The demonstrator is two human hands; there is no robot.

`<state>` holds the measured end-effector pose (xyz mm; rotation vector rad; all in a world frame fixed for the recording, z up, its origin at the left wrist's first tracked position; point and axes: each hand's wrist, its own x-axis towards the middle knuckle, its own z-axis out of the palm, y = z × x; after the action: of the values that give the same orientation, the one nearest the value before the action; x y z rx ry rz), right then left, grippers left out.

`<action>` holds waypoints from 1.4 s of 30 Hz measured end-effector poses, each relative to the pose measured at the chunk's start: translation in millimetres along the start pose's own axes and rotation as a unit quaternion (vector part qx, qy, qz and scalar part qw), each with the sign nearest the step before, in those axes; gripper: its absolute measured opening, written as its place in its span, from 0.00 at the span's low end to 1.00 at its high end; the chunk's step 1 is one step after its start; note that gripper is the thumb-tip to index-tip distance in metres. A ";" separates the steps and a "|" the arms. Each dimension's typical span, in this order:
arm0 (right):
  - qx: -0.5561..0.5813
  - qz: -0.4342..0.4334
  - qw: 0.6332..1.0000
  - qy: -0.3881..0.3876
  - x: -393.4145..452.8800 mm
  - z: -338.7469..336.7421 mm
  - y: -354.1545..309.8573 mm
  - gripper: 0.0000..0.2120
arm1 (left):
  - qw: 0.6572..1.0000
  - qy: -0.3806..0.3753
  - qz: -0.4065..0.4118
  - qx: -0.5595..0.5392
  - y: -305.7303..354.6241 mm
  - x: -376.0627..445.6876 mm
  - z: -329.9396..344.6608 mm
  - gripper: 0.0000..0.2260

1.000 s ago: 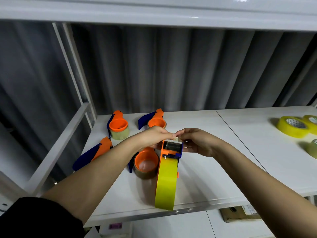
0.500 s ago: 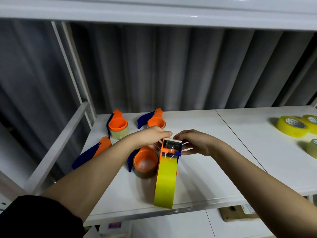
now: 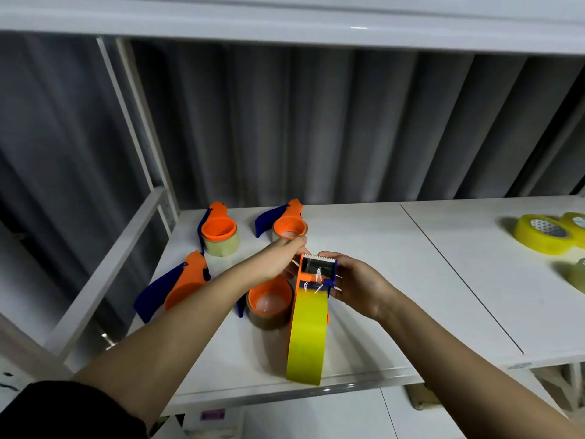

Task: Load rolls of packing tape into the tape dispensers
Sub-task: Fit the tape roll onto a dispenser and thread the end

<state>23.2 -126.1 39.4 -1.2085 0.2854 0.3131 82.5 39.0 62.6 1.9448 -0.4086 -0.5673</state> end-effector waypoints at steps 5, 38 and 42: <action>0.050 -0.018 0.999 -0.013 -0.8 -2.2 11.6 0.12 | 0.997 0.071 0.038 -0.006 -19.1 -2.9 11.2 0.18; -0.178 -0.203 0.962 -0.039 -22.9 -7.1 41.3 0.21 | 0.953 0.085 -0.037 -0.288 -47.2 -10.4 36.8 0.28; -0.172 -0.214 0.961 -0.029 -21.2 -10.0 42.3 0.19 | 0.959 0.071 -0.031 -0.274 -43.8 -14.2 34.3 0.30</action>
<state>-13.1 -123.8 7.5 -1.5636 -0.0919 0.0179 53.2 39.0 13.3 1.4538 -0.0826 -0.5114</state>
